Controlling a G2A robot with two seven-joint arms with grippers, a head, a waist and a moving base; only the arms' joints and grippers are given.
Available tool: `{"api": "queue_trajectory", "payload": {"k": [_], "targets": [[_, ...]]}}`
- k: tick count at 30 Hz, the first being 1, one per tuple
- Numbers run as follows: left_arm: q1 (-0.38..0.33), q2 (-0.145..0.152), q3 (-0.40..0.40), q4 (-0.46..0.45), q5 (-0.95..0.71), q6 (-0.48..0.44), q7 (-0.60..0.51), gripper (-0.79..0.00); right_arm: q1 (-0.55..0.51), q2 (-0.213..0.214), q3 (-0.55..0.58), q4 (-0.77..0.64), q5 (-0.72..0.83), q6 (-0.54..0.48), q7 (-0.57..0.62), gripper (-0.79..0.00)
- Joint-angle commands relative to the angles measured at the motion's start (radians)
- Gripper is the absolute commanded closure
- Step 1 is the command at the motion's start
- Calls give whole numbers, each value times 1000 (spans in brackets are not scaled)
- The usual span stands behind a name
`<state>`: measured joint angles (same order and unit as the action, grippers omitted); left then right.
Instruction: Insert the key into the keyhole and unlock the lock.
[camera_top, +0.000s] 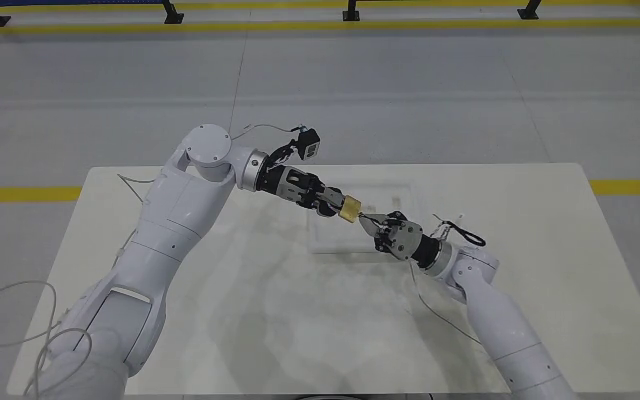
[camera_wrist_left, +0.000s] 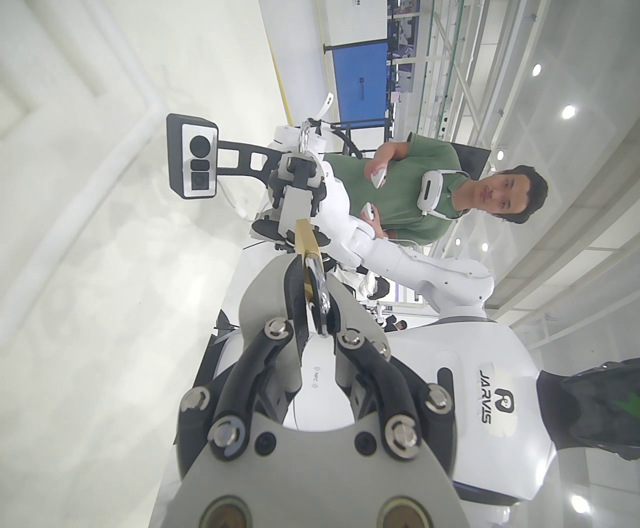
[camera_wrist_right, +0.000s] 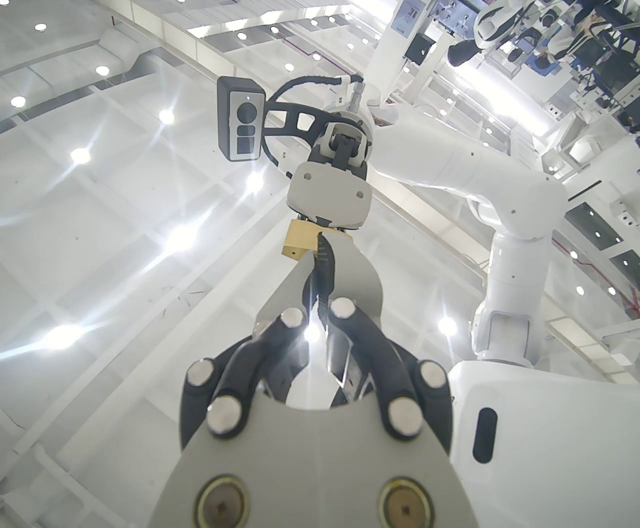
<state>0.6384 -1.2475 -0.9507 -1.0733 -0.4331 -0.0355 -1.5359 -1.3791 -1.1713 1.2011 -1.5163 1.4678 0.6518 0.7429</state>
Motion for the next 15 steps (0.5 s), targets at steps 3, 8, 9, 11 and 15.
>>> {"api": "queue_trajectory", "payload": {"k": [3, 8, 9, 11, 15], "targets": [[0, 0, 0, 0, 0, 0, 0, 0, 2, -2, -1, 5, 42, 30, -21, 0], [0, 0, 0, 0, 0, 0, 0, 0, 2, -3, -2, 7, 74, 51, -36, 0], [0, 0, 0, 0, 0, 0, 0, 0, 1, -3, -1, 5, 72, 54, -39, 0], [0, 0, 0, 0, 0, 0, 0, 0, 0, -3, -2, 4, 82, 60, -42, 0], [0, 0, 0, 0, 0, 0, 0, 0, 1, -6, -7, 12, 122, 77, -49, 0]]}}
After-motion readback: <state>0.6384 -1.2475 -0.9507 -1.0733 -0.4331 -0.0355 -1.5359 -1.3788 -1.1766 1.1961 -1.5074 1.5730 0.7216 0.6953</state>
